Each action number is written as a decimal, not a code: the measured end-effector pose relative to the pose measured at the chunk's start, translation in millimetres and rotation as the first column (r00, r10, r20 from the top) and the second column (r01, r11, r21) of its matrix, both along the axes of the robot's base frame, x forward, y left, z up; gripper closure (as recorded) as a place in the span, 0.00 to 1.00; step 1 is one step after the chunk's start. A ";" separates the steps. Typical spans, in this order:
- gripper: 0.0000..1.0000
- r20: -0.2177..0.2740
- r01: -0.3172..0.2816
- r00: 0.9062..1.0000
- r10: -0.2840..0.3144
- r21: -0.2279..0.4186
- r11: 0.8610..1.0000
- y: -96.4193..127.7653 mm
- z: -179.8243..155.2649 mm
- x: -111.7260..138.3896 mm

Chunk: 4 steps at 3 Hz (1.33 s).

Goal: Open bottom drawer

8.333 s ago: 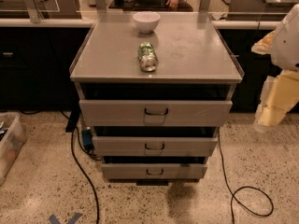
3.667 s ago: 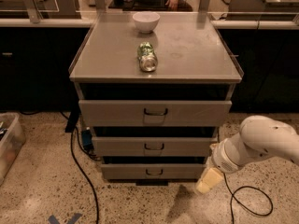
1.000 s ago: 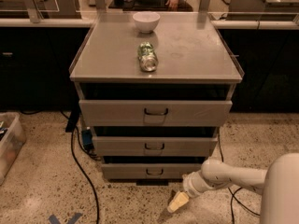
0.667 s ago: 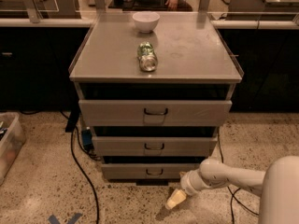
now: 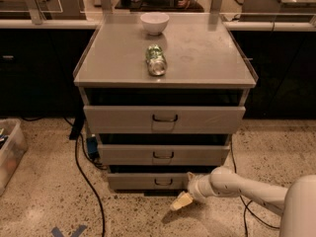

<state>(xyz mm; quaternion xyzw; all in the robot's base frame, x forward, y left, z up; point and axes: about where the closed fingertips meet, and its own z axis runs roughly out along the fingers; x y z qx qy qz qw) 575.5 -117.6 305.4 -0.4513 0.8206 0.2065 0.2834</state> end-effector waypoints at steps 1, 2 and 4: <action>0.00 -0.010 0.026 1.000 -0.026 -0.062 0.998 -9.1 -39.2 25.1; 0.00 -0.009 0.026 1.000 -0.026 -0.063 0.998 -9.1 -39.3 25.1; 0.00 0.031 0.212 0.977 -0.210 -0.204 0.956 -38.1 -99.6 67.5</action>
Offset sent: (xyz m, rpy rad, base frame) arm 0.0163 -0.0065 -0.0263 -0.0404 0.0072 -0.0211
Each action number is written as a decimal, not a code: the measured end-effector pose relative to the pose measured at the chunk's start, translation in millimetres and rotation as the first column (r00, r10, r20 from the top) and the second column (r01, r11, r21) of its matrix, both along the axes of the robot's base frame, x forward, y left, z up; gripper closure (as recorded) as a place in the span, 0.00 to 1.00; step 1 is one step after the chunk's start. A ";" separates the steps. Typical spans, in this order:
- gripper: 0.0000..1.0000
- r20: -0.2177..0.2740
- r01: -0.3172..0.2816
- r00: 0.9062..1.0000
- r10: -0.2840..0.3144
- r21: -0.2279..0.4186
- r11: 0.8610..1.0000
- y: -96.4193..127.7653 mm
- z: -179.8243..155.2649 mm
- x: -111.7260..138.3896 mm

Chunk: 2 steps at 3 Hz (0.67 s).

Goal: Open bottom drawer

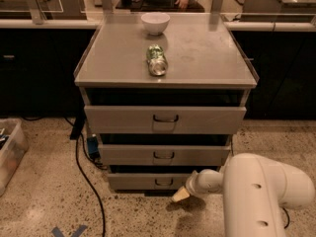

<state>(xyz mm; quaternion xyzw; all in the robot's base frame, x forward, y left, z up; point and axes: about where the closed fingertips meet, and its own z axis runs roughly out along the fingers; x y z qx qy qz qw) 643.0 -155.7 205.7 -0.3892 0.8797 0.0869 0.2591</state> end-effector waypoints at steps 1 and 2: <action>0.00 0.007 0.017 1.000 -0.016 -0.055 0.998 -25.5 -3.9 4.3; 0.00 -0.023 0.012 1.000 -0.012 -0.004 1.000 -19.2 -12.0 1.6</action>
Offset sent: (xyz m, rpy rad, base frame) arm 0.0169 -0.0143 -0.0133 0.0632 0.0342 -0.0192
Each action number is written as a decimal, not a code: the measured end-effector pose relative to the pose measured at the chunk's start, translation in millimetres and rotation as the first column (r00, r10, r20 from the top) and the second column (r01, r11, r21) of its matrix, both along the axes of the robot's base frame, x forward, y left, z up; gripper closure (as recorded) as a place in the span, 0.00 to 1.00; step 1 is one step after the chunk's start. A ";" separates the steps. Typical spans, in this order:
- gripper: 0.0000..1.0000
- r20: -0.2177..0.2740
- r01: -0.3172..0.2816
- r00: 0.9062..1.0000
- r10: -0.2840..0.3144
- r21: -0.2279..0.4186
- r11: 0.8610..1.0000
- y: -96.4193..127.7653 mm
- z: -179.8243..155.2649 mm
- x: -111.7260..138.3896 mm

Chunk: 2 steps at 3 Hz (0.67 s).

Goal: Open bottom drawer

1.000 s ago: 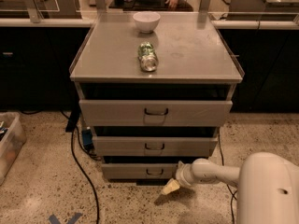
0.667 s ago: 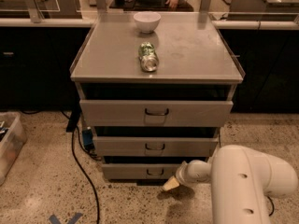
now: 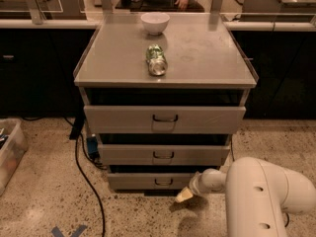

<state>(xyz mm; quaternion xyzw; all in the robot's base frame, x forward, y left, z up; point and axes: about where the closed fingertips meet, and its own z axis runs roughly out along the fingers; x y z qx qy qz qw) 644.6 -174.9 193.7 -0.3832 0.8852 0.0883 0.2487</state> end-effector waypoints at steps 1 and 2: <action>0.00 -0.031 0.024 0.999 -0.022 0.077 0.997 3.5 -8.0 -6.2; 0.00 -0.031 0.024 0.999 -0.022 0.077 0.997 3.6 -6.0 -6.2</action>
Offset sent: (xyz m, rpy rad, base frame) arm -0.0063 0.0031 -0.0139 0.0773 0.0297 -0.0235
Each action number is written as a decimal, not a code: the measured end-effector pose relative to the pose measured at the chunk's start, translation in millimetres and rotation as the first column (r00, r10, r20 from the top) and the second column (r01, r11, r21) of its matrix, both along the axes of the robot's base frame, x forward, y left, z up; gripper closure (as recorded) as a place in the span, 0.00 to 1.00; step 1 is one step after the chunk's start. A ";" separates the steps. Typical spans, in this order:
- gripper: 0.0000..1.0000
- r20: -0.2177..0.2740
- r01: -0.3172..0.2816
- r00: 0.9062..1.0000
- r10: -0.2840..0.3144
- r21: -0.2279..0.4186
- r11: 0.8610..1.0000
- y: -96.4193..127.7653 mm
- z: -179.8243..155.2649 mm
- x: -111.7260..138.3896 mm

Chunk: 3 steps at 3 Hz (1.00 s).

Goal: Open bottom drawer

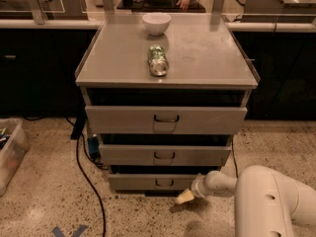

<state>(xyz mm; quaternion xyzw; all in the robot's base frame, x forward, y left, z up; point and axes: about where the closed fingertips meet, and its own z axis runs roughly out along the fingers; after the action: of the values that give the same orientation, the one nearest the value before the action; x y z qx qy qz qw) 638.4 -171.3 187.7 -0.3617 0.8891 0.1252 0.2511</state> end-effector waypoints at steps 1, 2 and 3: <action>0.00 -0.003 -0.039 0.999 0.039 -0.012 0.999 9.3 -1.4 5.9; 0.00 -0.011 -0.071 0.997 0.070 -0.017 0.997 18.3 -3.6 8.0; 0.00 0.012 -0.067 0.998 0.067 -0.049 0.997 17.3 -2.1 27.0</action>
Offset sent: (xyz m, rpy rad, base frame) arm 0.0724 0.0799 -0.0016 -0.0377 0.0294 0.2814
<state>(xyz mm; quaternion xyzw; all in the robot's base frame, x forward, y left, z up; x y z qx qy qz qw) 665.4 -154.1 185.5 -0.3981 0.8775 0.1095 0.2439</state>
